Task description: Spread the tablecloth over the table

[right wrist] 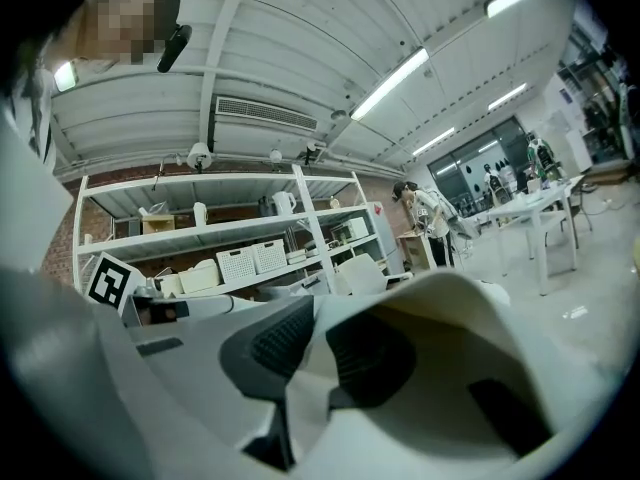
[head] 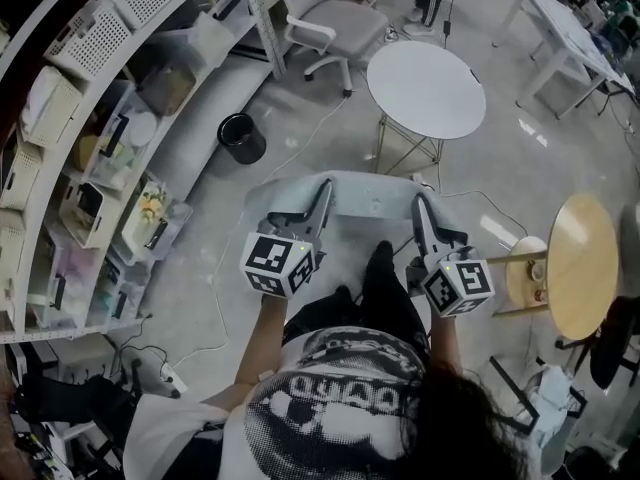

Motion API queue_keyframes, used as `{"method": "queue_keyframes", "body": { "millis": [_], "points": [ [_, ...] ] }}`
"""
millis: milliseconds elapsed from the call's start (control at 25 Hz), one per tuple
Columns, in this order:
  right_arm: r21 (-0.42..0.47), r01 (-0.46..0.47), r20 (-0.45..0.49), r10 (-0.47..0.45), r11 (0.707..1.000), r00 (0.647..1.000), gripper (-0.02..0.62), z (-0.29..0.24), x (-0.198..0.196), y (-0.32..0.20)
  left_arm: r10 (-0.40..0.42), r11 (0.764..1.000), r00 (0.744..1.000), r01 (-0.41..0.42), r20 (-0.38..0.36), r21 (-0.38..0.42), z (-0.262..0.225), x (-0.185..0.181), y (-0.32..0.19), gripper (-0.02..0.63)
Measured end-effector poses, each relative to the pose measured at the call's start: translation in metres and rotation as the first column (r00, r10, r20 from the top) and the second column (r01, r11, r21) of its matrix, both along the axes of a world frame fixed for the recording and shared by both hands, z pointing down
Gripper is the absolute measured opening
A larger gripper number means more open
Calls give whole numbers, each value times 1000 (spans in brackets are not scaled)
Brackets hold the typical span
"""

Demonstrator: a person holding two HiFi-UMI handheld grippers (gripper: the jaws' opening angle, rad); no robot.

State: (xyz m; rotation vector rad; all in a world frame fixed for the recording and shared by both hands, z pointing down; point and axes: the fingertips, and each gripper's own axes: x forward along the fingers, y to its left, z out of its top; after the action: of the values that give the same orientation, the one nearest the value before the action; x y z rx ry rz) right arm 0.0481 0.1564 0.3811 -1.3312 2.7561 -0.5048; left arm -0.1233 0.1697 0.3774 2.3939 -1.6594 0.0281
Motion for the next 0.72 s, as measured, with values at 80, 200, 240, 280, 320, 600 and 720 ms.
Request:
{"method": "queue_keyframes", "body": {
  "millis": [80,200,240,280,320,600,720],
  "points": [
    [1,-12,0,12,1000,1000,40,0,6,-7,15,1000,1000,-15,-9,-4,0,6,-8,64],
    [-4,-26,2,26,1000,1000,40,6,10,-23,31,999,999,-31,-17,-18,5,10,-25,64],
    [-6,-28,1,28,1000,1000,40,8,11,-30,33,999,999,-34,-17,-23,7,11,-31,64],
    [-7,-29,1,29,1000,1000,40,11,12,-37,36,999,999,-36,-15,-27,9,12,-39,66],
    [-7,-29,2,29,1000,1000,40,13,15,-45,37,999,999,-37,-12,-29,10,15,-47,66],
    [-23,-26,24,27,999,999,41,22,31,-124,52,998,999,-52,13,-40,13,31,-126,67],
    [-22,-20,31,20,1000,999,41,19,39,-165,52,998,998,-51,20,-41,10,39,-167,67]
  ]
}}
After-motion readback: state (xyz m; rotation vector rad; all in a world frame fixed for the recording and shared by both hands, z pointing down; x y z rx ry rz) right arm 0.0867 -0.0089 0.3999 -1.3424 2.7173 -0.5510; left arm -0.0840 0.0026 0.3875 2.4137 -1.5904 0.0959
